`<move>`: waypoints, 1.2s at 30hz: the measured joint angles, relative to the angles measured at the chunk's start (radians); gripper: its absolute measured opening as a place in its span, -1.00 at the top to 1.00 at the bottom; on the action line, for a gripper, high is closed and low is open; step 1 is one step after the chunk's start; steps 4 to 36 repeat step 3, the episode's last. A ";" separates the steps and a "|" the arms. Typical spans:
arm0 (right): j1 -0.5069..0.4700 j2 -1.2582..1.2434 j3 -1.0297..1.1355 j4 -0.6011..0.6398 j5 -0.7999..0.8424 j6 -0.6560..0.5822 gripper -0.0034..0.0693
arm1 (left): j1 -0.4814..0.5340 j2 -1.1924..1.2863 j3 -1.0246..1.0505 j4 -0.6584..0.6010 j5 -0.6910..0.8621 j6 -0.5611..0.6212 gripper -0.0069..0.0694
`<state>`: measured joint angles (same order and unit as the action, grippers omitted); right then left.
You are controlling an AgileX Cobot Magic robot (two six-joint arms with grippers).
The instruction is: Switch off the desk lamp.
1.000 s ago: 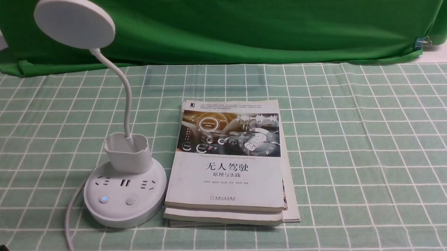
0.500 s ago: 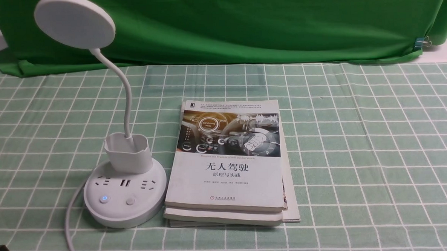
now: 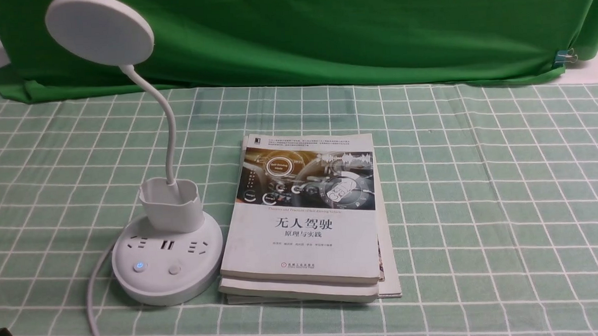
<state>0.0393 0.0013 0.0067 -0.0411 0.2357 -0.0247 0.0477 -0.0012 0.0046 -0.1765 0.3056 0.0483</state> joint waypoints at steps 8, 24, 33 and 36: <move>0.000 0.000 0.000 0.000 0.000 0.000 0.24 | 0.000 0.000 0.000 0.000 0.000 0.000 0.82; 0.000 0.000 0.000 0.000 0.000 0.000 0.24 | 0.000 0.000 0.000 0.000 0.000 0.000 0.82; 0.000 0.000 0.000 0.000 0.000 0.000 0.24 | 0.000 0.000 0.000 0.000 0.000 0.000 0.82; 0.000 0.000 0.000 0.000 0.000 0.000 0.24 | 0.000 0.000 0.000 0.000 0.000 0.000 0.82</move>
